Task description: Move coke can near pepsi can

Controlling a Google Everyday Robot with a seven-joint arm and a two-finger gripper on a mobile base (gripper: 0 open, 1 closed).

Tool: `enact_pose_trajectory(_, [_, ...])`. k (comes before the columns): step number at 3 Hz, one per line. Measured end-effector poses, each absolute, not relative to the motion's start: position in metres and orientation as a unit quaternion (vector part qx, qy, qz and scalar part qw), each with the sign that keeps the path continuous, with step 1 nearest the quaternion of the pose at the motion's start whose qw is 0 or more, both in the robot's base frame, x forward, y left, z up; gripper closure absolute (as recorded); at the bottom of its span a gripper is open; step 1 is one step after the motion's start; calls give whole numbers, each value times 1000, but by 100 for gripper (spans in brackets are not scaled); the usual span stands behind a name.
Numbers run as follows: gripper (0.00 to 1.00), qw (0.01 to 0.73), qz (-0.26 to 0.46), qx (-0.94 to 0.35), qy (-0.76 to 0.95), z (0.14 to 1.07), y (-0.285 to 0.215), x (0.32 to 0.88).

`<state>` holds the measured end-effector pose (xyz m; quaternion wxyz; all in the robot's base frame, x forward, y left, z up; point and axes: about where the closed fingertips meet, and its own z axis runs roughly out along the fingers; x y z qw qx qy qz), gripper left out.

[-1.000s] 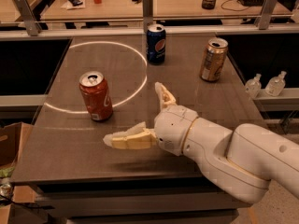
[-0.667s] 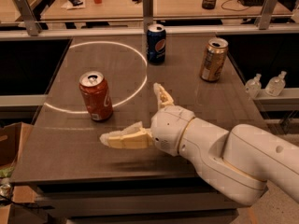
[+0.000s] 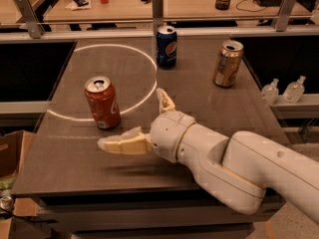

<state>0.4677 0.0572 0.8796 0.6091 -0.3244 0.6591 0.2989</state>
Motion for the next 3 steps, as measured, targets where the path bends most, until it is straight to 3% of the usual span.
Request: enact_pose_trajectory(3, [0, 612, 323, -328, 643, 865, 102, 505])
